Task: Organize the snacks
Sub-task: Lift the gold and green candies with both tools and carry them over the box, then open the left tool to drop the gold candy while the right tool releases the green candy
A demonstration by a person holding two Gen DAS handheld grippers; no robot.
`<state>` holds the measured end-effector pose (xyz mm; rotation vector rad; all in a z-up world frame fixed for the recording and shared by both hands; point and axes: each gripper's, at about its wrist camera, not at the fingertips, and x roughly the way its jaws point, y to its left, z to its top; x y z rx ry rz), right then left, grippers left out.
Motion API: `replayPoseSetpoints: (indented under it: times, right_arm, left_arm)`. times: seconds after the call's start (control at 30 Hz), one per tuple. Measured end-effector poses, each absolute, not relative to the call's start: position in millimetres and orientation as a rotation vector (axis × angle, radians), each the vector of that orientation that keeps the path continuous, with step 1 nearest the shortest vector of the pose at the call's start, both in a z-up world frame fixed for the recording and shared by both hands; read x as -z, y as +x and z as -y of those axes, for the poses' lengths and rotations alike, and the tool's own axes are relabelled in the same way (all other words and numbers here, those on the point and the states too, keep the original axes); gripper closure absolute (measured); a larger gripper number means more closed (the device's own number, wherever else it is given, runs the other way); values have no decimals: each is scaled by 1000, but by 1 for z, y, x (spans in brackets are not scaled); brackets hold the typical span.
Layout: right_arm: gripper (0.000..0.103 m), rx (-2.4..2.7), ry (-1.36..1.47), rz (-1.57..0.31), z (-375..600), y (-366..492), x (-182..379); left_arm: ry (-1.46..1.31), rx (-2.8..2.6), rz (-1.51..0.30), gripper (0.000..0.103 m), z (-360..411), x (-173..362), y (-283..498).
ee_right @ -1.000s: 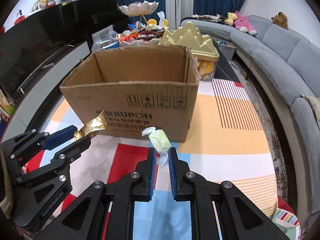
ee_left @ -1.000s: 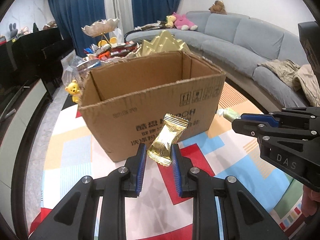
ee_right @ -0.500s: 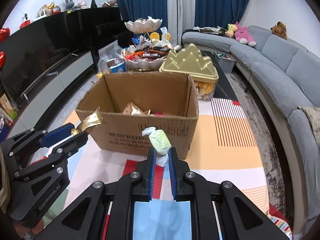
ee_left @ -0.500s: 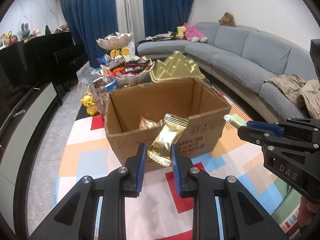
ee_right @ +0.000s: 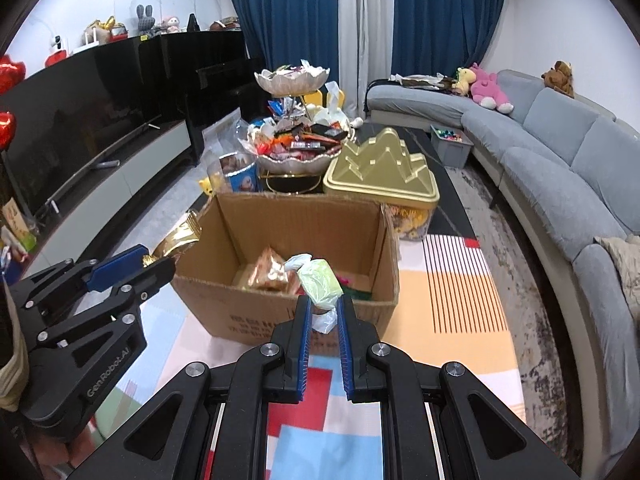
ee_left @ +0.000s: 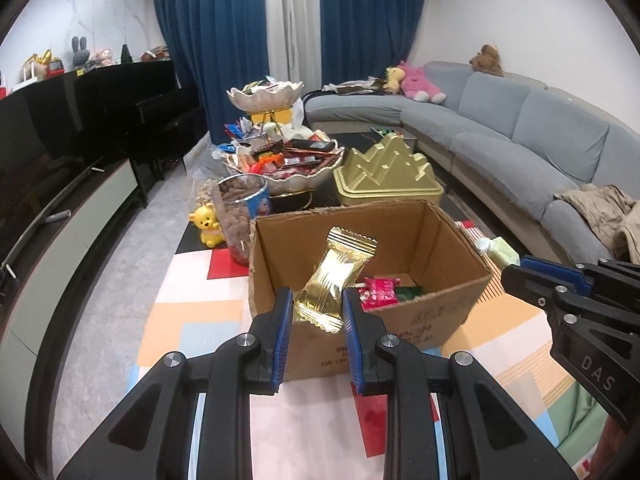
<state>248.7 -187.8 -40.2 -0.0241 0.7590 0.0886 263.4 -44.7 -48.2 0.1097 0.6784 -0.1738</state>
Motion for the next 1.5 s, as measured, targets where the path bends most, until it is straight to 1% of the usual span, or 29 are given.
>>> replayPoseSetpoints:
  times: [0.47, 0.97, 1.33, 1.37, 1.43, 1.47, 1.5]
  right_arm:
    - [89, -90, -36, -739, 184, 287, 32]
    - [89, -94, -36, -791, 186, 328, 57]
    - [88, -104, -30, -811, 186, 342, 66]
    - [88, -105, -29, -806, 186, 342, 65]
    - [88, -105, -30, -803, 186, 343, 64]
    - [87, -103, -28, -804, 186, 342, 63]
    - [81, -101, -26, -805, 186, 342, 62]
  left_arm:
    - [79, 134, -692, 77, 41, 47, 303]
    - [61, 114, -752, 77, 41, 73, 345]
    - [41, 115, -785, 76, 38, 84, 357]
    - [40, 111, -784, 75, 38, 84, 357]
    - [34, 108, -786, 63, 37, 82, 357]
    - [30, 104, -782, 61, 36, 81, 356]
    - [30, 100, -777, 56, 36, 80, 355]
